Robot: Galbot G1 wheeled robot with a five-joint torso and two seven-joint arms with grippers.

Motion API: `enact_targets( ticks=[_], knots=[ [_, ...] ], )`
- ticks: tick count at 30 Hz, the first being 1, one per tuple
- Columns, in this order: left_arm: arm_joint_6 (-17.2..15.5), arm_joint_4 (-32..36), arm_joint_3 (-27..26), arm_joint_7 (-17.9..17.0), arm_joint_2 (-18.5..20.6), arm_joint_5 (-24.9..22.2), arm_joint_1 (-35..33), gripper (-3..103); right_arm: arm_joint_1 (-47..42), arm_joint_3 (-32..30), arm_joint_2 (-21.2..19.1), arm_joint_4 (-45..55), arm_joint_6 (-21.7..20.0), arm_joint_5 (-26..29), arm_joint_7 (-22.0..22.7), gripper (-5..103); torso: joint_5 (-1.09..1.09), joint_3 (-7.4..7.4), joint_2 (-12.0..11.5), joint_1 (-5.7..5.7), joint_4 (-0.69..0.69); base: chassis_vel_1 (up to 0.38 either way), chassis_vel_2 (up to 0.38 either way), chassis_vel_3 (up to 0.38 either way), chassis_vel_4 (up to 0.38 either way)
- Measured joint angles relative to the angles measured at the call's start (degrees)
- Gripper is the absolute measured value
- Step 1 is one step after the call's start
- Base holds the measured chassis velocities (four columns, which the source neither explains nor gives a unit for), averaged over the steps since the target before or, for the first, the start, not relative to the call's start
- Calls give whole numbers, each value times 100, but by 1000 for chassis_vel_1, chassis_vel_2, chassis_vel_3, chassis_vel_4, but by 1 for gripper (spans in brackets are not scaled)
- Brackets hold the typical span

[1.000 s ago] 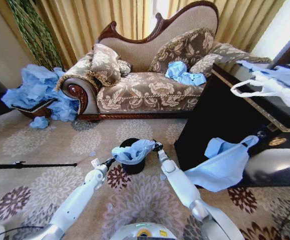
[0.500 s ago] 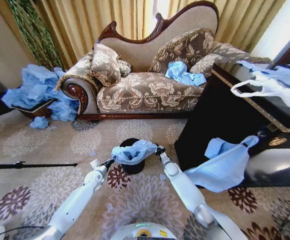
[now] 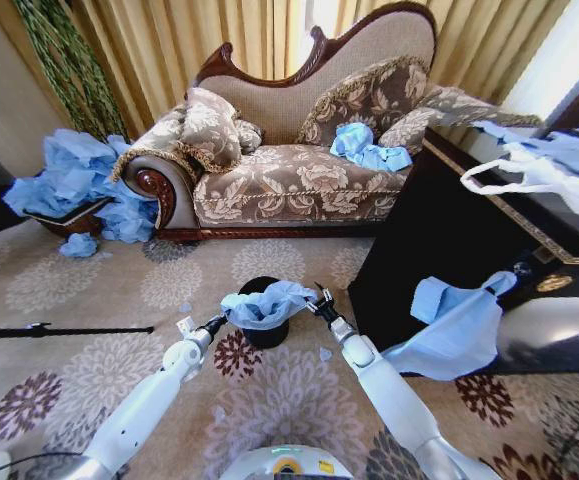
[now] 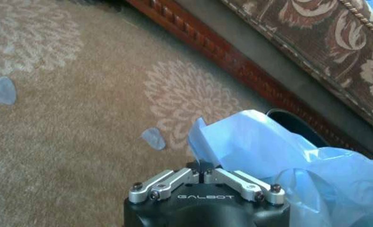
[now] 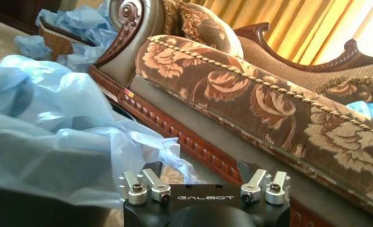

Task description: Place a garbage bag over the trash bin.

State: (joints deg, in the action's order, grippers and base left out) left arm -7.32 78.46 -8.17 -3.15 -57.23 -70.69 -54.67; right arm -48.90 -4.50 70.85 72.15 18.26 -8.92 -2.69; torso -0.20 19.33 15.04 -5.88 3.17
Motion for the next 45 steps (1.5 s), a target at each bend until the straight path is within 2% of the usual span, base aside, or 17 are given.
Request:
enact_targets(
  ticks=[2,4,5,6,8,9,12,15,18,20,22,27,29,31,38,40,45],
  knots=[
    [0,1,1,0,0,-1,2,0,-110,-9,-75,125,15,6,0,82,1,0,0,0,1,0,0,0,0],
    [-1,1,9,0,-2,-1,2,0,-354,-20,-231,469,28,63,-20,92,0,0,0,0,1,0,0,0,0],
    [-1,1,9,0,-2,-1,2,0,-354,-20,-231,469,28,63,-20,92,0,0,0,0,1,0,0,0,0],
    [-1,1,15,0,-5,-1,3,0,-472,-2,-308,679,34,119,-44,97,1,0,0,0,0,0,0,0,0],
    [-3,7,19,0,-8,-1,4,0,-629,210,-485,1286,-124,533,-101,99,-1,0,0,0,2,0,0,0,0],
    [-3,7,19,0,-8,-1,4,0,-629,210,-485,1286,-124,533,-101,99,-1,0,0,0,2,0,0,0,0],
    [-4,49,13,-2,-6,-1,-5,0,-446,709,-636,1859,-552,836,-172,100,0,0,0,0,-1,0,0,0,0],
    [-5,69,6,-3,-5,-1,-18,0,-268,881,-643,1878,-655,875,-172,100,-1,0,0,0,0,0,0,0,0],
    [-2,127,-47,-2,-39,28,-66,0,557,1652,-635,1734,-1473,1090,377,100,-1,0,0,0,-4,0,0,0,0],
    [4,138,-73,0,-59,42,-76,0,813,1825,-631,1608,-1651,1090,409,100,0,1,0,0,-4,0,0,0,0],
    [12,146,-96,5,-87,71,-90,0,1121,2064,-664,1453,-1806,1069,231,100,0,1,0,0,-1,0,0,0,0],
    [24,141,-103,18,-125,119,-94,0,1420,2566,-740,1347,-1956,1266,67,103,2,1,0,0,0,0,0,0,0],
    [31,122,-109,24,-161,151,-94,0,1580,2809,-809,1391,-2070,1339,-207,97,-1,1,0,0,0,0,0,0,0],
    [41,103,-115,35,-200,186,-100,0,1728,3001,-794,1339,-2116,1381,-376,99,0,1,0,0,2,0,0,0,0],
    [57,96,-158,46,-295,241,-124,0,2125,3166,-478,717,-2015,1266,-771,103,0,1,0,0,-2,0,0,0,0],
    [60,105,-160,48,-306,245,-124,0,2214,3169,-419,516,-1817,1305,-967,99,0,1,0,-1,-1,0,0,0,0],
    [63,119,-161,52,-302,243,-116,0,2255,3185,-406,414,-1775,1327,-1120,93,-1,0,0,0,1,0,0,0,0]
  ],
)
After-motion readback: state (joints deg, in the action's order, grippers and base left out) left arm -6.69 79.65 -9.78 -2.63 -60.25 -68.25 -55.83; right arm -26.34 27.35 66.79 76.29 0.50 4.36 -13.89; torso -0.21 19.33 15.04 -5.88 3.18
